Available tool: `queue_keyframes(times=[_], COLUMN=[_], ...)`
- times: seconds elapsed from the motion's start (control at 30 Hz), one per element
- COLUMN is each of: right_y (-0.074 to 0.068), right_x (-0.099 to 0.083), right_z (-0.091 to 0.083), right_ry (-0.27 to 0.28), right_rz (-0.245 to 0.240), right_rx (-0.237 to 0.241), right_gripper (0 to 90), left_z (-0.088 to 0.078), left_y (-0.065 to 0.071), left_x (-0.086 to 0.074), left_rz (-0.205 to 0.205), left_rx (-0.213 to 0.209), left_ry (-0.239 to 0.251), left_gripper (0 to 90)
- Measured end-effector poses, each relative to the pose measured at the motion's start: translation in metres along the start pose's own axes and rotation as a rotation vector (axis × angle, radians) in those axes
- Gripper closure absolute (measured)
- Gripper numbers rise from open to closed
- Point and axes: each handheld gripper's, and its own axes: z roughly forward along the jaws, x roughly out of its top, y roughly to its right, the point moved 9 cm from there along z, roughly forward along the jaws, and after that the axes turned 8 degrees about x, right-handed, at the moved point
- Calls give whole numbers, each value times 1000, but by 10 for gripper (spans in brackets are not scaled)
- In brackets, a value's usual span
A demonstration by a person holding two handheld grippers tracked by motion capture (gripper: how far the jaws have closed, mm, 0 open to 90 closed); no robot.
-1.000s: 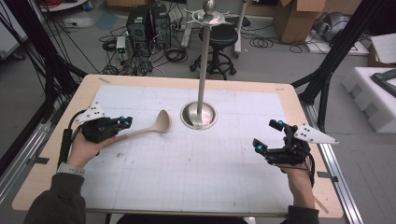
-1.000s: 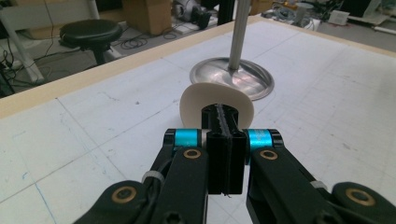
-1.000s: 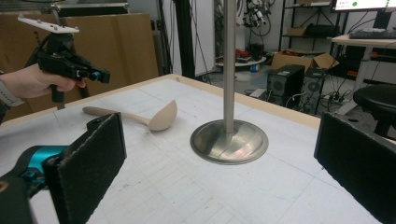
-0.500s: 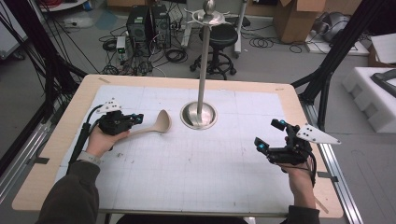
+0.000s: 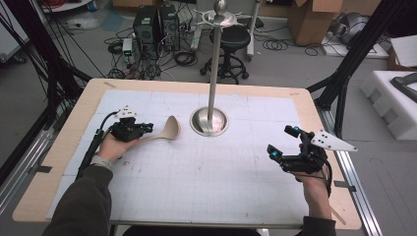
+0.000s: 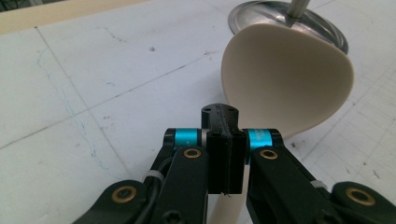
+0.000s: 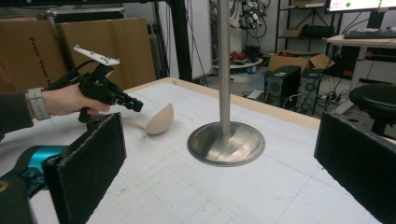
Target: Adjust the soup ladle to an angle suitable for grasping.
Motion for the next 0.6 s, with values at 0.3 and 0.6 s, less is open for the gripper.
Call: queue_keyframes(times=[0.3, 0.6], right_y=[4, 3], right_x=[2, 3], right_z=[-5, -5], right_ry=[21, 20], right_rz=[8, 6], right_rx=[-23, -13], right_gripper=[11, 11], left_z=[17, 27], left_y=[5, 10], left_x=[5, -6], left_rz=[-20, -21], left_rx=[11, 8], left_ry=[-71, -145], left_gripper=[898, 898])
